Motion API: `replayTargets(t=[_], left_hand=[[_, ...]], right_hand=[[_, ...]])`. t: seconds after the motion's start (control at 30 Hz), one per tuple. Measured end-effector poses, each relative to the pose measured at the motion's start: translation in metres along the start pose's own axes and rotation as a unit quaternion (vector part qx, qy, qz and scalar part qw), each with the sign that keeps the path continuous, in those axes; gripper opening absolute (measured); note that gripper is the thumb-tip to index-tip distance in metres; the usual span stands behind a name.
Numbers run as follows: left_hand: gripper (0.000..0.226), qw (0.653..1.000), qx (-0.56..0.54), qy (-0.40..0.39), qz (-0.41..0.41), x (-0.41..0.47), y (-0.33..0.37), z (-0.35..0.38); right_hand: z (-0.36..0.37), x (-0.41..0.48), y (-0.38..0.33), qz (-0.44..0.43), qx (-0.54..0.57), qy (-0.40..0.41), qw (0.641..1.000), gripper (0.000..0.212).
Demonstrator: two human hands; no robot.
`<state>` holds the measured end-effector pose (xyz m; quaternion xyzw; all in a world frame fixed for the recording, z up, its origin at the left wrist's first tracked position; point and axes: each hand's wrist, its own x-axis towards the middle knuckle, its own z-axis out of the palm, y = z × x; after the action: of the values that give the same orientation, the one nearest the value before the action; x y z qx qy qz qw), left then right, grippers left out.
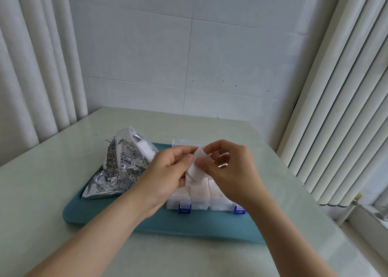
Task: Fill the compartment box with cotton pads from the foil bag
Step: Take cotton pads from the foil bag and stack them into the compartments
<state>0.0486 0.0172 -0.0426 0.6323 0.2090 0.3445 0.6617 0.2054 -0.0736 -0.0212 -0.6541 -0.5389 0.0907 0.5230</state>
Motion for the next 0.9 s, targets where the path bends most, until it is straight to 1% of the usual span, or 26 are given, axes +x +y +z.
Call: replayTargets(t=[0.1, 0.23, 0.33, 0.43, 0.47, 0.53, 0.6, 0.7, 0.8, 0.9], left_hand=[[0.028, 1.000, -0.019, 0.005, -0.008, 0.001, 0.001, 0.000], [0.029, 0.998, -0.054, 0.012, -0.013, 0.003, 0.000, -0.002], [0.028, 0.997, -0.058, 0.043, -0.014, 0.004, 0.000, -0.004], [0.025, 0.996, -0.007, 0.092, 0.001, 0.006, -0.004, -0.008], [0.025, 0.995, 0.013, 0.097, 0.009, 0.007, -0.005, -0.009], [0.026, 0.994, 0.042, 0.094, 0.025, 0.007, -0.006, -0.008], [0.025, 0.991, 0.066, 0.110, 0.041, 0.006, -0.006, -0.007], [0.024, 0.988, 0.064, 0.132, 0.055, 0.005, -0.004, -0.006], [0.021, 0.988, 0.057, 0.134, 0.054, 0.005, -0.003, -0.006], [0.018, 0.988, 0.070, 0.130, 0.053, 0.004, -0.003, -0.005]], right_hand=[[-0.002, 0.001, -0.001, 0.003, -0.014, 0.003, 1.000, 0.016], [-0.009, 0.001, -0.004, 0.027, 0.034, -0.011, 0.999, 0.015], [-0.015, 0.002, -0.005, 0.057, 0.088, -0.020, 0.994, 0.014], [-0.025, 0.003, -0.007, 0.076, 0.155, -0.044, 0.984, 0.012], [-0.030, 0.003, -0.008, 0.076, 0.165, -0.058, 0.982, 0.012], [-0.036, 0.003, -0.009, 0.075, 0.169, -0.093, 0.978, 0.012], [-0.038, 0.002, -0.008, 0.076, 0.163, -0.133, 0.975, 0.012], [-0.035, 0.002, -0.006, 0.088, 0.157, -0.180, 0.967, 0.013], [-0.029, 0.001, -0.005, 0.088, 0.174, -0.178, 0.965, 0.017], [-0.025, 0.000, -0.007, 0.058, 0.167, -0.160, 0.971, 0.013]])
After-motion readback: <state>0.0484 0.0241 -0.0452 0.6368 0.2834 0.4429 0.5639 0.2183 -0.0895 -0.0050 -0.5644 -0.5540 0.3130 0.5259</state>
